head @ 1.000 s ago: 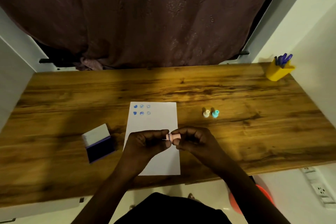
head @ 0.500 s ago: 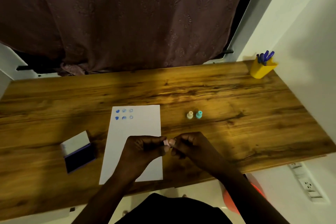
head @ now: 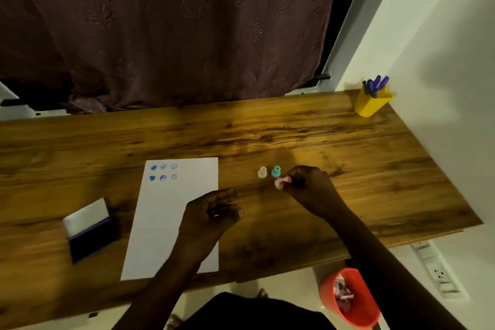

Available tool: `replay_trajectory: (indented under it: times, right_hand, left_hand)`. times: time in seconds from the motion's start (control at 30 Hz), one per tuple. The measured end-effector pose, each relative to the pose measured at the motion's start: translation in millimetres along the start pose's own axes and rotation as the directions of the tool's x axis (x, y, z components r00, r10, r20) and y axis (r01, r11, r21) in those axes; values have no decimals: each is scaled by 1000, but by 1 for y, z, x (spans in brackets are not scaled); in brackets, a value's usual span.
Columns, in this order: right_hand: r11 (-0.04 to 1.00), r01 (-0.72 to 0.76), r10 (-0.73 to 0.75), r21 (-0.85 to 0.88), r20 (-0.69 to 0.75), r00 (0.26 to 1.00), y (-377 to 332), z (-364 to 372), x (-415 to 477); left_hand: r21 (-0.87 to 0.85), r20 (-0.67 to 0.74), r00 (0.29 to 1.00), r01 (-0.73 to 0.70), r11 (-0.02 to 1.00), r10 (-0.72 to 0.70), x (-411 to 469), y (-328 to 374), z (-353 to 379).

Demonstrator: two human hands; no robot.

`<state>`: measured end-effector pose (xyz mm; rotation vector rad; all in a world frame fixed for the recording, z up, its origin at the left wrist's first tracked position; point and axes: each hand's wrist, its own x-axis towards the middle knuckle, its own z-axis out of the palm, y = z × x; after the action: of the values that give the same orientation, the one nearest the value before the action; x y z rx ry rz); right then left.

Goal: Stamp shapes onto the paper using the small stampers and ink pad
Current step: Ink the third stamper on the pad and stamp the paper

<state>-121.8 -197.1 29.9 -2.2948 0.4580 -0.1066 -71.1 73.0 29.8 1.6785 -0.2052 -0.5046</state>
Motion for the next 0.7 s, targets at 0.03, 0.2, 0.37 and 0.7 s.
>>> replay_trajectory:
  times: [0.03,0.2,0.37,0.7]
  right_hand:
    - [997,17,-19,-79,-24,1000,7,-2,7]
    - [965,16,-15,-263,3,1000,32,-1,39]
    - [940,10,7,-340,48,999,39,4,58]
    - [906,32,18,-422,112,994,45,5,63]
  left_hand:
    - [6,-10,1000,-3,1000,3,-1,0,1]
    - [32,-56,998,3,999,-2,-7,-6,7]
    - [27,-95,995,30,999,-27,-12,-13,13]
    - [51,-127,990,62,997,-55,-16,-13,19]
